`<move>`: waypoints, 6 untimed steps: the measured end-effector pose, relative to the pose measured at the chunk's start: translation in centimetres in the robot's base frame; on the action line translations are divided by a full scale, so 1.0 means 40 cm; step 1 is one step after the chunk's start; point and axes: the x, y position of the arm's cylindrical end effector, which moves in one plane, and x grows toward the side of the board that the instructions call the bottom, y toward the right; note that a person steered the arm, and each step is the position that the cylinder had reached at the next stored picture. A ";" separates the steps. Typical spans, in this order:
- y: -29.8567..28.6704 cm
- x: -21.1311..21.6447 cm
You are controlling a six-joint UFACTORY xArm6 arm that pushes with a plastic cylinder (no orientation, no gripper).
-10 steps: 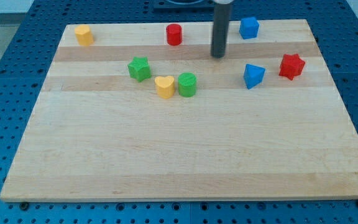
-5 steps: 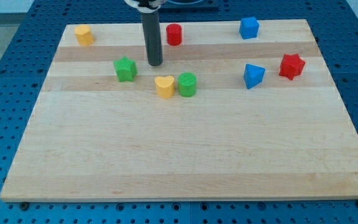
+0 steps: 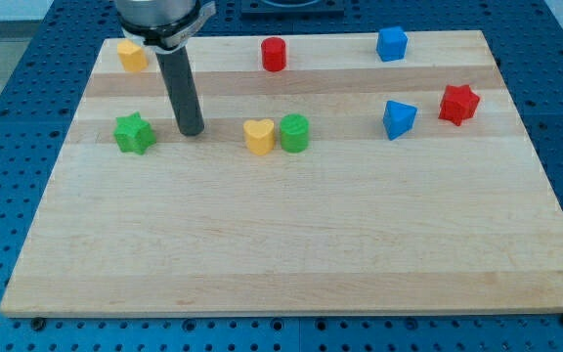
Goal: Push the green star to the center left the board
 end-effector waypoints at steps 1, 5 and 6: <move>-0.135 0.010; -0.062 -0.052; -0.046 -0.056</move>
